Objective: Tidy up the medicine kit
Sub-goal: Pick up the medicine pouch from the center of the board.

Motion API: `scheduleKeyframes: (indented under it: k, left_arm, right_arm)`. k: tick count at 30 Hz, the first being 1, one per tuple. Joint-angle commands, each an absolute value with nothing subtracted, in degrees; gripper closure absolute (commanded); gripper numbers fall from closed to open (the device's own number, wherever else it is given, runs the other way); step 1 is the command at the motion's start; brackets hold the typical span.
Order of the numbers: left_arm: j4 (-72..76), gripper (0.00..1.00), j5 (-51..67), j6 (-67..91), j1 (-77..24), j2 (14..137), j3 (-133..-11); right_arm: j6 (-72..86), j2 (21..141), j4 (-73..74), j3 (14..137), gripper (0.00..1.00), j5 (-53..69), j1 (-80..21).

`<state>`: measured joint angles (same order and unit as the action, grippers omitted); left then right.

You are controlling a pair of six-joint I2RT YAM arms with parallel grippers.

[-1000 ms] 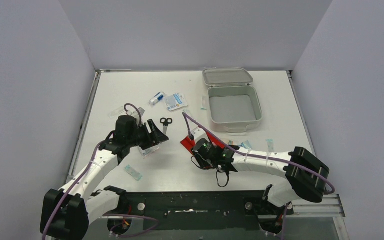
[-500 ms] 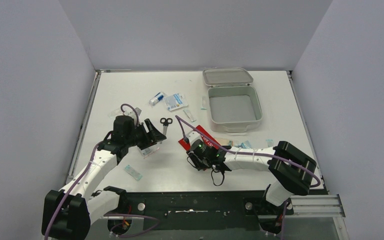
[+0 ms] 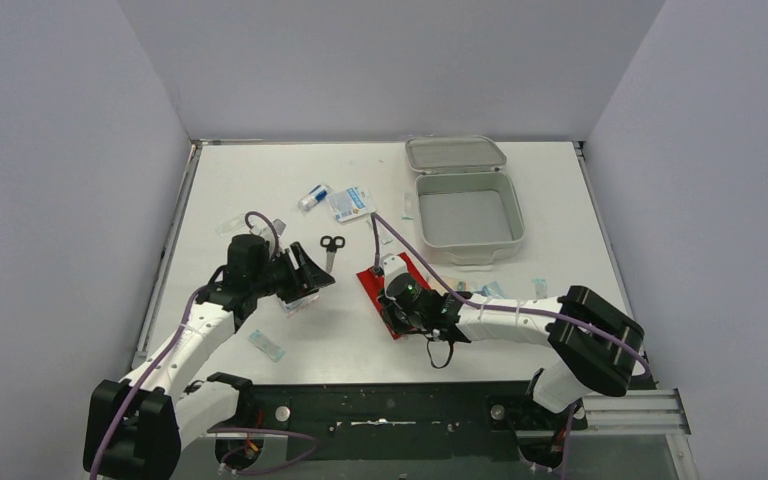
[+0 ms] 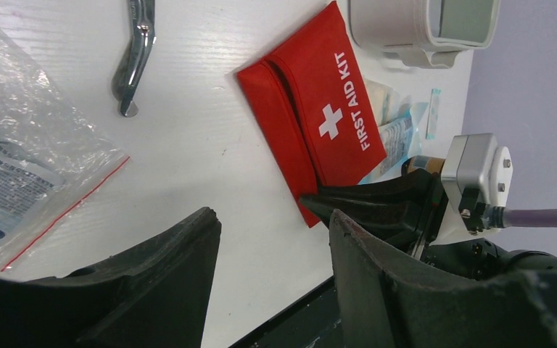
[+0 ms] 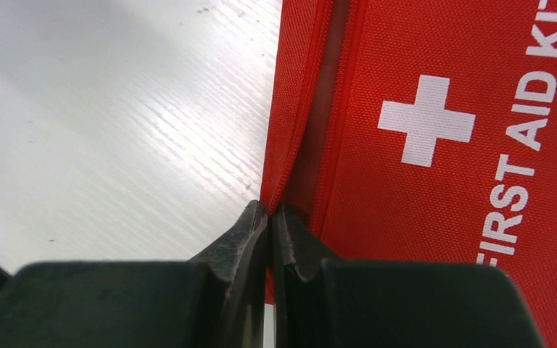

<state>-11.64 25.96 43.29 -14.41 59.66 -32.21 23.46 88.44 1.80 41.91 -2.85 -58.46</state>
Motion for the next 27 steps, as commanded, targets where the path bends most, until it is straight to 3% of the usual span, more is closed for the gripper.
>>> scheduleKeyframes:
  k: [1, 11, 19, 27]
  left_arm:
    - [-5.7, 0.46, 31.0, 45.7, -14.3, 58.8, -30.7]
    - [10.3, 0.44, 32.3, 55.6, -15.8, 58.1, -25.6]
    - [16.2, 0.41, 34.4, 57.1, -16.9, 62.8, -25.3]
    - [20.6, 0.44, 33.3, 56.0, -20.1, 68.7, -26.4]
  right_arm:
    - [28.5, 82.7, -6.9, 41.5, 1.0, -1.3, -58.3]
    - [34.3, 78.1, -22.5, 37.0, 1.0, -1.4, -58.3]
    - [33.8, 76.2, -26.2, 36.1, 1.0, -0.9, -59.5]
    - [34.0, 76.8, -28.3, 35.5, 1.0, -0.8, -60.2]
